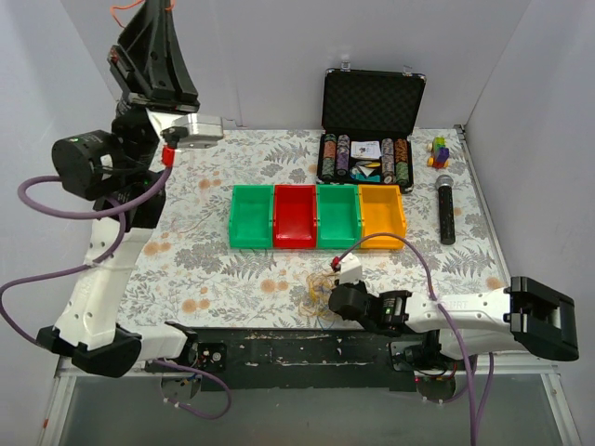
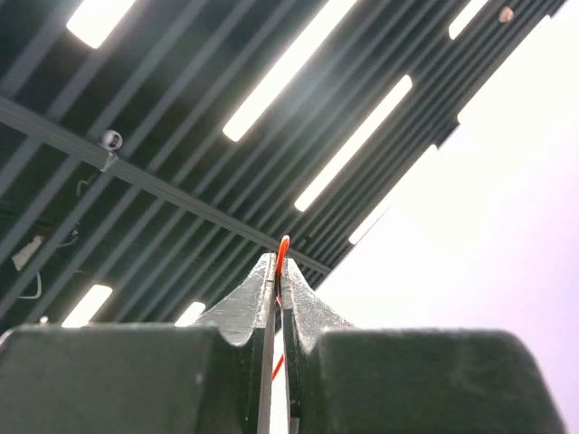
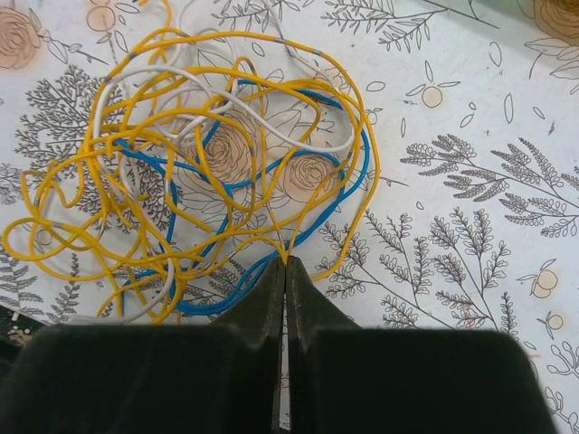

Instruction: Untangle the cables

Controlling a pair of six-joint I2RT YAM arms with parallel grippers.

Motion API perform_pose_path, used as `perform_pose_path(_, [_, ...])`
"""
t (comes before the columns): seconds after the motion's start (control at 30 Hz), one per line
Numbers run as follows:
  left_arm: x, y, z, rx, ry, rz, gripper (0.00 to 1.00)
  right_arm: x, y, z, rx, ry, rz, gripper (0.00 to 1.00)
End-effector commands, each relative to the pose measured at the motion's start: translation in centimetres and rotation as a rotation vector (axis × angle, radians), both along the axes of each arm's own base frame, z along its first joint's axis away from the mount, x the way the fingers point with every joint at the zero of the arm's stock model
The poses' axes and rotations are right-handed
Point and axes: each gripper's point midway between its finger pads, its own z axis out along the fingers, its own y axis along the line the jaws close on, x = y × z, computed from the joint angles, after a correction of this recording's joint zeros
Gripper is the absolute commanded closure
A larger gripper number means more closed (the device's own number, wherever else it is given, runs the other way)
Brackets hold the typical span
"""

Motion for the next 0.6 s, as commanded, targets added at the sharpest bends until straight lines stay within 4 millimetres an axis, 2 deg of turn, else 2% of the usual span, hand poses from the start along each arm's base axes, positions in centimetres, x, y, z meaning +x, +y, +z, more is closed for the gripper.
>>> perform_pose_path(0.0, [0.8, 1.1, -0.7, -0.066, 0.019, 0.035, 1.0, -0.1, 0.6, 1.4, 0.07, -0.005, -0.005, 0.99])
perform_pose_path(0.4, [7.0, -0.6, -5.6, -0.041, 0.112, 0.126, 1.0, -0.1, -0.1, 3.9, 0.181, -0.015, -0.065, 0.99])
perform_pose_path(0.5, [8.2, -0.7, -5.9, -0.054, 0.117, 0.137, 1.0, -0.2, -0.3, 4.1, 0.196, -0.013, -0.072, 0.99])
perform_pose_path(0.57, [8.4, -0.4, -5.2, -0.083, 0.095, 0.143, 1.0, -0.3, -0.3, 4.0, 0.2, -0.009, -0.072, 0.99])
